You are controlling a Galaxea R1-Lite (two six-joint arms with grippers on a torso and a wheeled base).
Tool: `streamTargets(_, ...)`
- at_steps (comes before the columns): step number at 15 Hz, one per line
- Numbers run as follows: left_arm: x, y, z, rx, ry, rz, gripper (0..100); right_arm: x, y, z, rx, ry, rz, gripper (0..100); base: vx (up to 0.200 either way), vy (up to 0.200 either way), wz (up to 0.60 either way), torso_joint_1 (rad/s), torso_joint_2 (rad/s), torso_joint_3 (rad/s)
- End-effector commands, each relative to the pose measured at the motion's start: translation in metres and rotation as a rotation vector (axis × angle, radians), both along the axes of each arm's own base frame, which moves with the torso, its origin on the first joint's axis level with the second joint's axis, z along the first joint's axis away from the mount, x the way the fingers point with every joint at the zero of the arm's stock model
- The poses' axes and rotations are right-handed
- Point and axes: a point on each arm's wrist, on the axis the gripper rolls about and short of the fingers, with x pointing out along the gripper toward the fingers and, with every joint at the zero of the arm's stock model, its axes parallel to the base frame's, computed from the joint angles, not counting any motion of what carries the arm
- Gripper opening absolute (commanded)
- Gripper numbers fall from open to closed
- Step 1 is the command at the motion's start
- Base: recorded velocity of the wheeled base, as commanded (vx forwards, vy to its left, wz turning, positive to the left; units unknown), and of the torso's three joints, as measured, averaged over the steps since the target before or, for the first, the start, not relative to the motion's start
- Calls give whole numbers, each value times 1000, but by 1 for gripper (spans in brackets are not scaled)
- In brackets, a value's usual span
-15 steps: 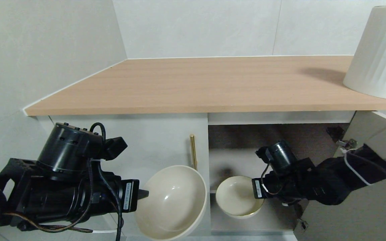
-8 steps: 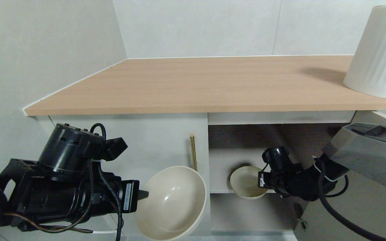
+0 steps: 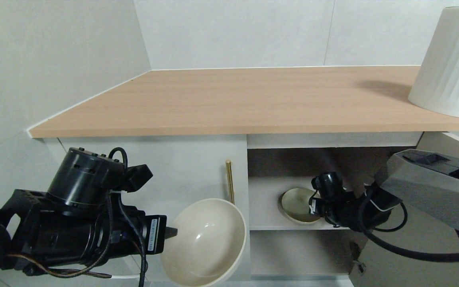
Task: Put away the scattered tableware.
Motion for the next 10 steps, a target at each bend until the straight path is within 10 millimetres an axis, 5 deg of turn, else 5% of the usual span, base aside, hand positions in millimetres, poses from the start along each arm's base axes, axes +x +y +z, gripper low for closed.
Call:
streamTargets(1,1,0,-1,1,4,0,0,3,0,-4,-4,1,-6,0,0,0,0,0,0,0)
streamTargets(9,3,-2,-5,9,18,0,0,14,-1,-2,-5,-34,-34,0,0,0,0,0,0,0)
streamTargets(10,4,-2,-6,12,21,1,0,14,-1,-2,-6,-34,-33,100,0,0,0,0,0,0)
